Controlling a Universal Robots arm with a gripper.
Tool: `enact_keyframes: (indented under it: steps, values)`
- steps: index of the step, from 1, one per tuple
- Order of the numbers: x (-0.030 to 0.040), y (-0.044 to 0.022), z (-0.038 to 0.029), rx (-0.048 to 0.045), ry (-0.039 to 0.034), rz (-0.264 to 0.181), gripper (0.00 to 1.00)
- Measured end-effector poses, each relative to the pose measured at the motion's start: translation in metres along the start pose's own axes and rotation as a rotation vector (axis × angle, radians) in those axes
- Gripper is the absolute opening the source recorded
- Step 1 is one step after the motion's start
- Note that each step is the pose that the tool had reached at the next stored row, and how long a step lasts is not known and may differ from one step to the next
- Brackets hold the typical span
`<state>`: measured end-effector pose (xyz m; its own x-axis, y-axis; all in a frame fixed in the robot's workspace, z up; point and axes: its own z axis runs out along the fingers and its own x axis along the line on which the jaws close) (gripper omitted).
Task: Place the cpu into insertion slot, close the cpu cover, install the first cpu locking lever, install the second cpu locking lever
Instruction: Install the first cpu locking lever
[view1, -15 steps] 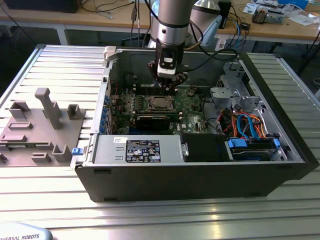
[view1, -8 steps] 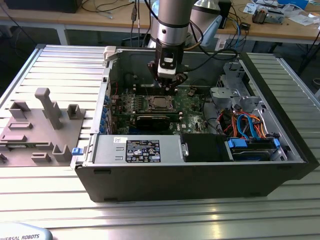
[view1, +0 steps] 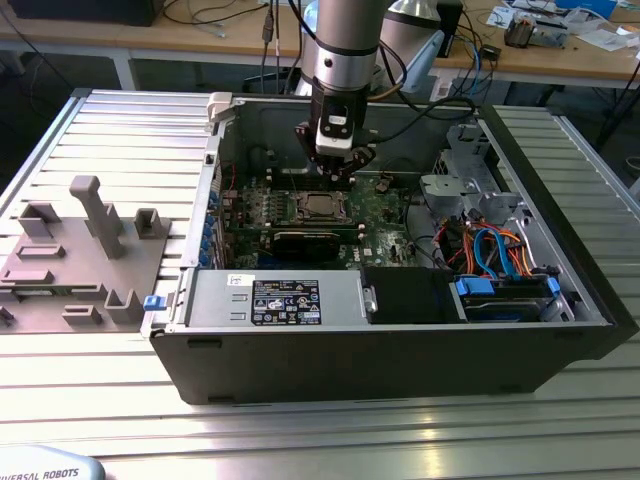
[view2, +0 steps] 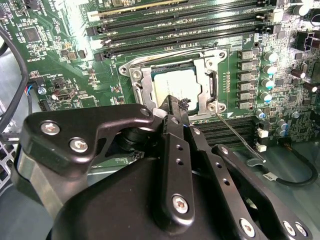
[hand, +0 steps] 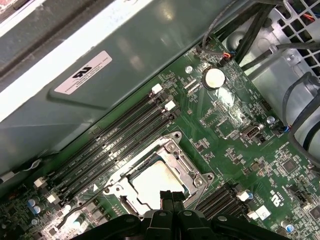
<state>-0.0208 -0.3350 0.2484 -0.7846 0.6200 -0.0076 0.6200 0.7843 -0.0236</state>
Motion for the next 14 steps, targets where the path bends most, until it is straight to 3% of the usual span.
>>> enact_keyframes:
  steps: [14]
  values:
    - [0.0000,0.0000,0.0000,-0.0001,-0.0004,-0.018,0.11]
